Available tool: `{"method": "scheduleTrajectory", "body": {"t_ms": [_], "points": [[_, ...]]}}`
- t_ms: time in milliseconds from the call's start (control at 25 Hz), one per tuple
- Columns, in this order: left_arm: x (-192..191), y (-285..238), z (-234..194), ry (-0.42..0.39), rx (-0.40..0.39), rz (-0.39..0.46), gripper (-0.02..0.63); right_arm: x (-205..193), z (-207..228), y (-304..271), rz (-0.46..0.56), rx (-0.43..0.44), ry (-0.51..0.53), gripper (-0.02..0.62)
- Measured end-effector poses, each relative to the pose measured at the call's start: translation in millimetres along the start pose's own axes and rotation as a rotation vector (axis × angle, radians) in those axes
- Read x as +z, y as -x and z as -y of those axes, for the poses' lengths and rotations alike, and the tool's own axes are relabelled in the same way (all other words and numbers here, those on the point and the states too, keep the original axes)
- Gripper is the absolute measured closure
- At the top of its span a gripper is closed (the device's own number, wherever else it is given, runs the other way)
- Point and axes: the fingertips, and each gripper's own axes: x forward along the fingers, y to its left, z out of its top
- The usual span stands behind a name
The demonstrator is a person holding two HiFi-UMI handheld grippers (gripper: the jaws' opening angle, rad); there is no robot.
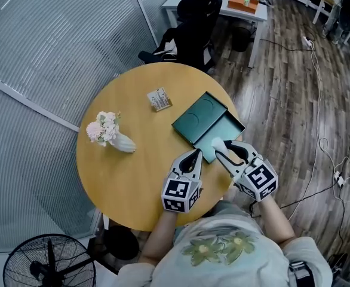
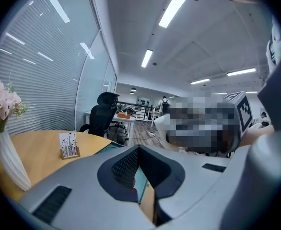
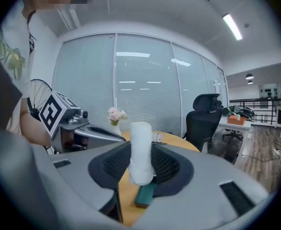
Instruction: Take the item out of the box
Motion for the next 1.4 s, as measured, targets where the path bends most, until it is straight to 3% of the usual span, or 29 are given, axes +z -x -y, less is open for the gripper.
{"method": "scheduleTrajectory", "body": {"t_ms": [320, 1400], "points": [[7, 11, 0, -0.009, 0.005, 0.025, 0.604, 7, -15, 5, 0.051, 0.006, -0.002, 0.459], [9, 24, -10, -0.002, 0.014, 0.042, 0.604, 10, -30, -1, 0.034, 0.008, 0.012, 0.461]]}}
